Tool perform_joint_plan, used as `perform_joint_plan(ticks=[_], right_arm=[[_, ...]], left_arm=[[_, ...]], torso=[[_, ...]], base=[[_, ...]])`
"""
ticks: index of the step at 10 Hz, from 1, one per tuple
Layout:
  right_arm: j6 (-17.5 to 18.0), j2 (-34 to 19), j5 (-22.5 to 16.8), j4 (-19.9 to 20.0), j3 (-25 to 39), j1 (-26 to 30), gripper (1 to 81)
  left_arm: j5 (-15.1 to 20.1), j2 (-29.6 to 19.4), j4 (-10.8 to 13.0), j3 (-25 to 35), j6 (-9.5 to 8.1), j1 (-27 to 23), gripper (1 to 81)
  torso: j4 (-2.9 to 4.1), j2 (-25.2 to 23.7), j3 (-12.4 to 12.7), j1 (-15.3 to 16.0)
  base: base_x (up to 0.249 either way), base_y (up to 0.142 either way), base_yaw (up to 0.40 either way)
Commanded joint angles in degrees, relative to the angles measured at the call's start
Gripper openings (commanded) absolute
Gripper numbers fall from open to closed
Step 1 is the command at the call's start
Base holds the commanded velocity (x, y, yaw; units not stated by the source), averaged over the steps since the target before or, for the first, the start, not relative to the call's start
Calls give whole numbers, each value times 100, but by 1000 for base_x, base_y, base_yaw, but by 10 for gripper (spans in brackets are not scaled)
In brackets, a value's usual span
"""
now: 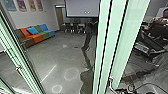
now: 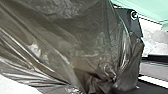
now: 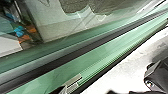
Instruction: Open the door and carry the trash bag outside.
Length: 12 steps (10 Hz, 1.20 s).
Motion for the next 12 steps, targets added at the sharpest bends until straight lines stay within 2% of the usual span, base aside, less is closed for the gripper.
perform_joint_plan(ticks=[1,6,12], right_arm=[[570,-454,705,308,-850,1095,811],[578,-569,696,317,-806,1113,811],[578,-1235,644,299,-560,1287,811]], left_arm=[[421,-50,7,36,26,-174,10],[429,-42,-1,28,26,-174,10],[438,-24,25,28,26,-174,10]], torso=[[0,0,0,10],[-2,0,2,10],[5,18,-6,37]], base=[[79,0,0],[79,0,0],[11,0,0]])
